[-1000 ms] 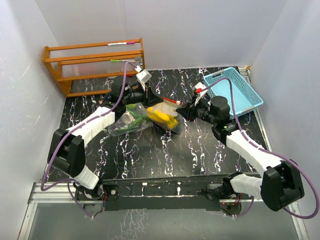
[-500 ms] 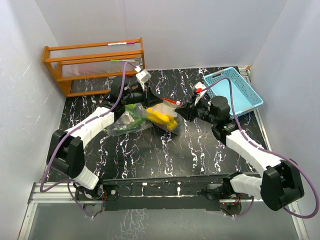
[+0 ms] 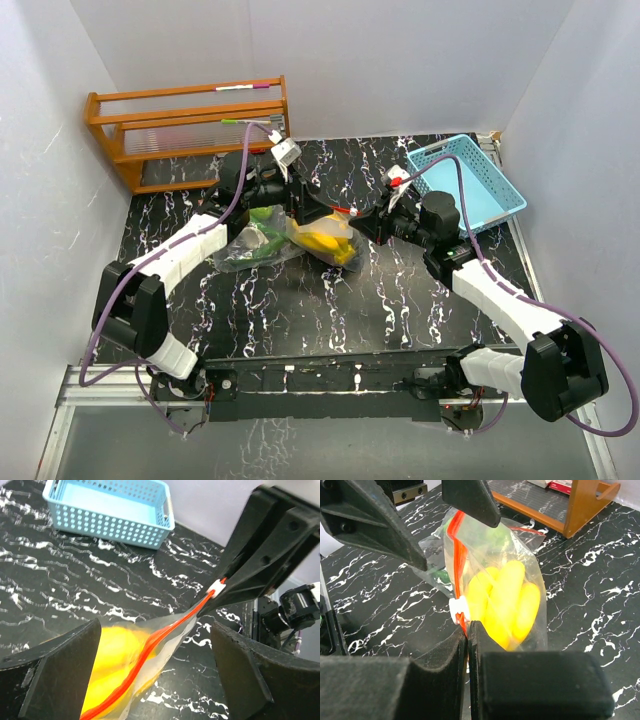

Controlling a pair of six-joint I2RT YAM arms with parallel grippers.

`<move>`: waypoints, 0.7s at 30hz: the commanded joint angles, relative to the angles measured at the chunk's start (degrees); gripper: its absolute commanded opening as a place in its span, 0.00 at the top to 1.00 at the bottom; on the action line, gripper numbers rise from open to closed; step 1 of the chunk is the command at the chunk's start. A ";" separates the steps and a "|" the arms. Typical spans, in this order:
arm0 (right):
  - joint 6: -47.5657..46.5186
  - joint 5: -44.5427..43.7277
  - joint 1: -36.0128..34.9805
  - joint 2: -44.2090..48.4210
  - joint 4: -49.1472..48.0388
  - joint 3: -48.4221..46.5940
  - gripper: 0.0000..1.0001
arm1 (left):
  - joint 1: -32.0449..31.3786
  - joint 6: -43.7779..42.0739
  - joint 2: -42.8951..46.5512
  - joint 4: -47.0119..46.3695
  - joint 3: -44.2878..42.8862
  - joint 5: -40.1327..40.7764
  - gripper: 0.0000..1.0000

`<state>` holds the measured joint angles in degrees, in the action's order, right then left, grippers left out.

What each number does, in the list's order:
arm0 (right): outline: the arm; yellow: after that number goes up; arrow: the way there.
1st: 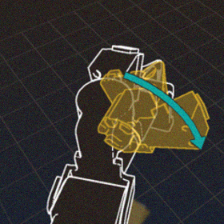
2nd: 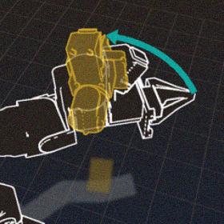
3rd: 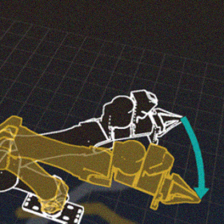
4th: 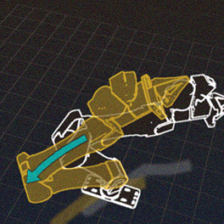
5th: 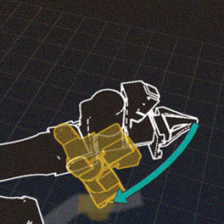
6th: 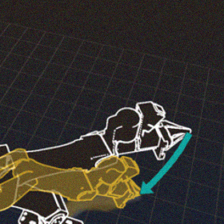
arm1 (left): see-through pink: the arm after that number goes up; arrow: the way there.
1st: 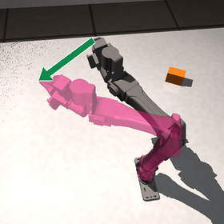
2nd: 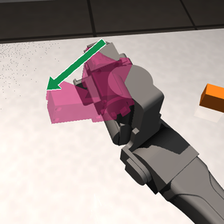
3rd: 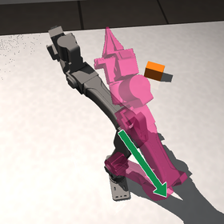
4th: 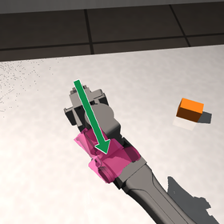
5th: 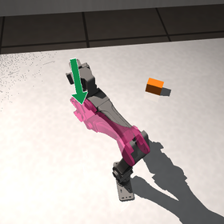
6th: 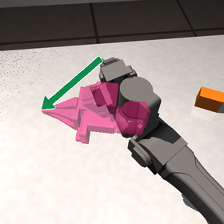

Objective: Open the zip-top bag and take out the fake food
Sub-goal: Unzip the zipper food storage bag at the center of the board.

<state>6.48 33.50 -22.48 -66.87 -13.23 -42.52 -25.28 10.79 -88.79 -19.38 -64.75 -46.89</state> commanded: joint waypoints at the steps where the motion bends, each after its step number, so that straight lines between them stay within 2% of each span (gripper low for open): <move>1: -0.50 2.49 -0.01 0.81 -1.64 -3.35 0.93 | 0.23 -0.97 4.51 -6.11 -1.21 -7.53 0.11; 5: -0.28 3.38 0.00 1.08 -1.38 -3.74 0.92 | 0.06 1.41 2.01 -10.26 -3.44 -17.68 0.16; 8: -0.24 3.86 0.05 1.21 -1.04 -4.13 0.93 | -1.13 2.95 1.41 -14.62 -2.55 -22.21 0.19; 16: 0.43 6.61 -0.02 1.29 -1.39 -4.40 0.93 | -4.23 -3.29 -1.74 -10.67 -4.13 -22.89 0.24; 21: 0.72 8.41 -0.02 1.48 -1.79 -4.08 0.92 | -4.42 1.12 -5.41 -17.02 -5.39 -26.60 0.25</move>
<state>6.59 39.31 -22.48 -66.85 -10.96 -43.70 -29.74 10.28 -92.44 -30.61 -67.42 -68.36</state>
